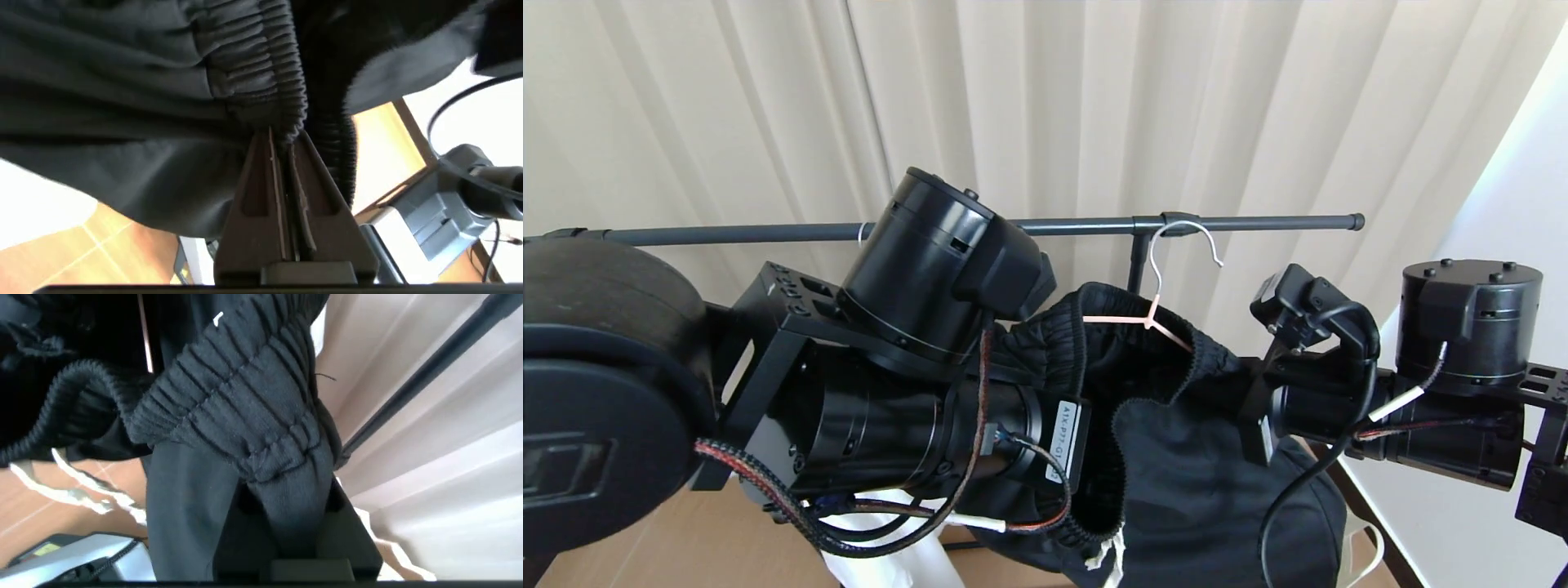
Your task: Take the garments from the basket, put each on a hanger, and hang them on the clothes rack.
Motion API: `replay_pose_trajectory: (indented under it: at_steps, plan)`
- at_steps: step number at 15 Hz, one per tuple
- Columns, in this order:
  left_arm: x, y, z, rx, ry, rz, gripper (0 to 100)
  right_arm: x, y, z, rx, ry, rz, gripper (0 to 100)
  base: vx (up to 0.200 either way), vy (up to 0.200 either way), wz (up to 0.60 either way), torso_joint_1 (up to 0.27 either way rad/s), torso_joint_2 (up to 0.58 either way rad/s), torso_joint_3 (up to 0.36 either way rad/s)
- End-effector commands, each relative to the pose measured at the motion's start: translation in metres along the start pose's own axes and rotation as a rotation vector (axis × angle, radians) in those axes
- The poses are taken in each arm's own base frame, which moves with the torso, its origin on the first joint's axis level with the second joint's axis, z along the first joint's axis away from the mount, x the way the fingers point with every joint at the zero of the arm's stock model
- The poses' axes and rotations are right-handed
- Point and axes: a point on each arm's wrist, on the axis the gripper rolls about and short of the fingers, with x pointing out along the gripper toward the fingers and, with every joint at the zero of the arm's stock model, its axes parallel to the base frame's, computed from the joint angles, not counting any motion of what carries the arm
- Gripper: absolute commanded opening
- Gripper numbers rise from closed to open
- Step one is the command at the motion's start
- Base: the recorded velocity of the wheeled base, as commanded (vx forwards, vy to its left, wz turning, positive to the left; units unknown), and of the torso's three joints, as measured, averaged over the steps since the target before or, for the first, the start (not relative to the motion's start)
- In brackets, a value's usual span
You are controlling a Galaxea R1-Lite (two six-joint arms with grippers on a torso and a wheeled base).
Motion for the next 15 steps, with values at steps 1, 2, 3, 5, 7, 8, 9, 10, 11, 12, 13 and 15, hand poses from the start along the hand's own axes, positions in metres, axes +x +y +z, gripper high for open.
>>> replay_pose_trajectory:
  at_steps: [1,2,3,5,7,8,9,10,11,12,13,15]
  plan:
    - [0.003,-0.002,-0.004,0.008,0.014,0.001,0,0.002,0.0,-0.001,0.002,0.003,0.002,0,0.0,0.0,0.0,0.0,0.0,0.0]
    - [0.006,-0.001,-0.005,0.009,0.012,0.004,0,-0.001,0.001,-0.001,-0.001,-0.01,0.008,0,0.0,0.0,0.0,0.0,0.0,0.0]
    - [0.008,0.0,-0.004,0.004,0.003,0.009,0,-0.003,0.002,-0.001,-0.003,-0.021,0.023,0,0.0,0.0,0.0,0.0,0.0,0.0]
    - [0.015,0.005,-0.001,-0.009,-0.018,0.02,0,-0.007,0.003,0.001,-0.015,-0.06,0.033,0,0.0,0.0,0.0,0.0,0.0,0.0]
    - [0.022,0.009,0.003,-0.024,-0.053,0.032,0,-0.016,0.005,0.002,-0.028,-0.101,0.029,0,0.0,0.0,0.0,0.0,0.0,0.0]
    - [0.025,0.009,0.003,-0.024,-0.056,0.031,0,-0.019,0.006,0.003,-0.034,-0.116,0.038,0,0.0,0.0,0.0,0.0,0.0,0.0]
    - [0.026,0.008,0.004,-0.025,-0.065,0.031,0,-0.022,0.007,0.004,-0.037,-0.124,0.044,0,0.0,0.0,0.0,0.0,0.0,0.0]
    - [0.026,0.008,0.004,-0.025,-0.065,0.031,0,-0.022,0.007,0.004,-0.037,-0.124,0.044,0,0.0,0.0,0.0,0.0,0.0,0.0]
    - [0.026,0.008,0.004,-0.025,-0.065,0.031,100,-0.022,0.007,0.004,-0.037,-0.124,0.044,0,0.0,0.0,0.0,0.0,0.0,0.0]
    - [0.034,0.008,0.006,-0.023,-0.076,0.046,100,-0.025,0.011,0.008,-0.047,-0.142,0.055,0,0.0,0.0,0.0,0.0,0.0,0.0]
    - [0.035,0.008,0.006,-0.023,-0.079,0.058,100,-0.027,0.013,0.01,-0.054,-0.152,0.057,0,0.0,0.0,0.0,0.0,0.0,0.0]
    - [0.033,0.006,0.005,-0.02,-0.082,0.059,100,-0.03,0.014,0.009,-0.066,-0.154,0.057,0,0.0,0.0,0.0,0.0,0.0,0.0]
